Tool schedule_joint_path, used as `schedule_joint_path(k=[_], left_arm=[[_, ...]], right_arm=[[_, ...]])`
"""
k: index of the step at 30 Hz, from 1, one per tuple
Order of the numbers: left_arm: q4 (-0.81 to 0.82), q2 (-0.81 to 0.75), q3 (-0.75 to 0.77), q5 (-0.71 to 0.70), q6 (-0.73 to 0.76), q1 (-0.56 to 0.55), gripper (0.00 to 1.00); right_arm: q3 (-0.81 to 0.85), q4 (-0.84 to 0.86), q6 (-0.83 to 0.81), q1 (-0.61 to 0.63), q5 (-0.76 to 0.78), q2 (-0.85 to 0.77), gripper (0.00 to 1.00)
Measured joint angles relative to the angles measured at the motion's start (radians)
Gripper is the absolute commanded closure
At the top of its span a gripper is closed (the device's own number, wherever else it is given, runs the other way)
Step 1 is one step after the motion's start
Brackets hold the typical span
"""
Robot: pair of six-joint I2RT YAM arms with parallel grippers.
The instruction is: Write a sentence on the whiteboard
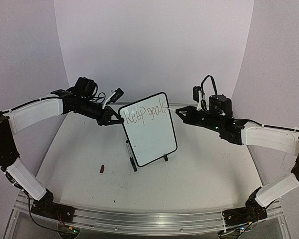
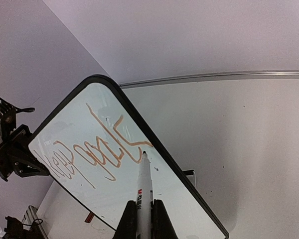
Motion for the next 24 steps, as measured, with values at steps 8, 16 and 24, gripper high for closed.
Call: schedule_joint_path(k=[8,16,24], left_arm=[[0.0,0.0,0.0,0.0,0.0,0.0,1.0],[-0.002,0.0,0.0,0.0,0.0,0.0,1.0],[-0.002,0.0,0.0,0.0,0.0,0.0,1.0]], right_arm=[[0.013,0.016,0.0,0.0,0.016,0.014,1.0],[0.013,0.016,0.001,0.0,0.027,0.029,1.0],[0.002,0.017,0.005,0.0,0.037,0.029,1.0]])
